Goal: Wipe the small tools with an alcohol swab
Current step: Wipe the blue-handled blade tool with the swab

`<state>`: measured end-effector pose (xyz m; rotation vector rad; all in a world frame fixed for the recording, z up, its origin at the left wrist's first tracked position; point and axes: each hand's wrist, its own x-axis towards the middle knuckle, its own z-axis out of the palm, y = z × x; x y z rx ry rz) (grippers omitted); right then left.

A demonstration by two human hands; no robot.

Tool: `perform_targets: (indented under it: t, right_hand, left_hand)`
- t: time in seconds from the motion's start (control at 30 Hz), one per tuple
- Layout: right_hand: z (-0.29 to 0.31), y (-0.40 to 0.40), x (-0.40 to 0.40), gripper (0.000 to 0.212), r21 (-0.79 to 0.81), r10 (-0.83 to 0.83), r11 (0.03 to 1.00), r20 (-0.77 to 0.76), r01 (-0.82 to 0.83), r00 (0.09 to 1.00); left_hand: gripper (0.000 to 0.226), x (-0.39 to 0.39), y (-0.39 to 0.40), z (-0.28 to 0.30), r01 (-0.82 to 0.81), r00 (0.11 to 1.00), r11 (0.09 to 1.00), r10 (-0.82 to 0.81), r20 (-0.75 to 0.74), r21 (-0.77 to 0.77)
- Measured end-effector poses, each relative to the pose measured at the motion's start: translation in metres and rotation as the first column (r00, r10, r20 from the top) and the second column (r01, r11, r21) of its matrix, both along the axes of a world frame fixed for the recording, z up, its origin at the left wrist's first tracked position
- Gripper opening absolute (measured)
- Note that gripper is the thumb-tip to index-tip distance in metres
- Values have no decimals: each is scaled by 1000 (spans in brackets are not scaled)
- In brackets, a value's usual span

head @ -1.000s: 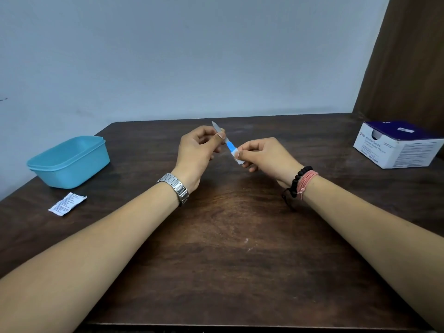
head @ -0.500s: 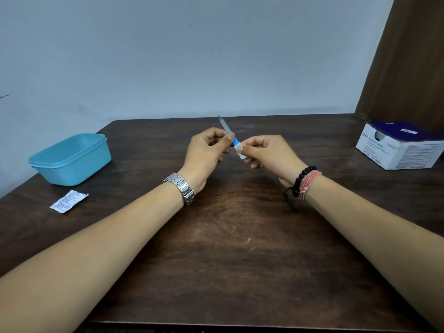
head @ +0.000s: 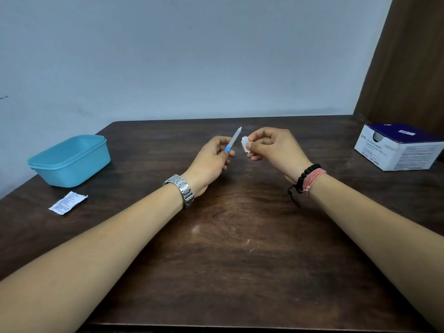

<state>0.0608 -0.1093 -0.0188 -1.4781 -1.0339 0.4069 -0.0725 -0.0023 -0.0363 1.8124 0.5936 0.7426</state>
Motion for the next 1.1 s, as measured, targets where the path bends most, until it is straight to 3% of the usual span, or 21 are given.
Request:
perform_targets:
  t: [0.17, 0.47, 0.6, 0.77, 1.0, 1.1]
  right_hand:
    - [2, -4, -1, 12, -20, -64, 997, 194, 69, 979]
    - [-3, -3, -4, 9, -75, -90, 986, 530, 152, 844]
    - [-3, -4, 2, 9, -45, -134, 981, 541, 187, 830]
    - [-3, -4, -5, 8, -80, -49, 990, 566, 114, 823]
    - [0, -5, 10, 13, -37, -160, 976, 557, 217, 815]
    - [0, -7, 2, 10, -68, -69, 989, 560, 129, 825]
  left_hand:
    - [31, -2, -2, -5, 82, 996, 996, -81, 47, -24]
    - [39, 1, -6, -6, 126, 991, 991, -123, 56, -46]
    - [39, 0, -5, -5, 142, 988, 984, -136, 69, -106]
    - [39, -1, -6, -4, 143, 988, 982, -135, 75, -122]
    - [39, -1, -6, -4, 158, 987, 977, -151, 53, -144]
    - [39, -2, -7, -3, 149, 988, 980, -144, 48, -132]
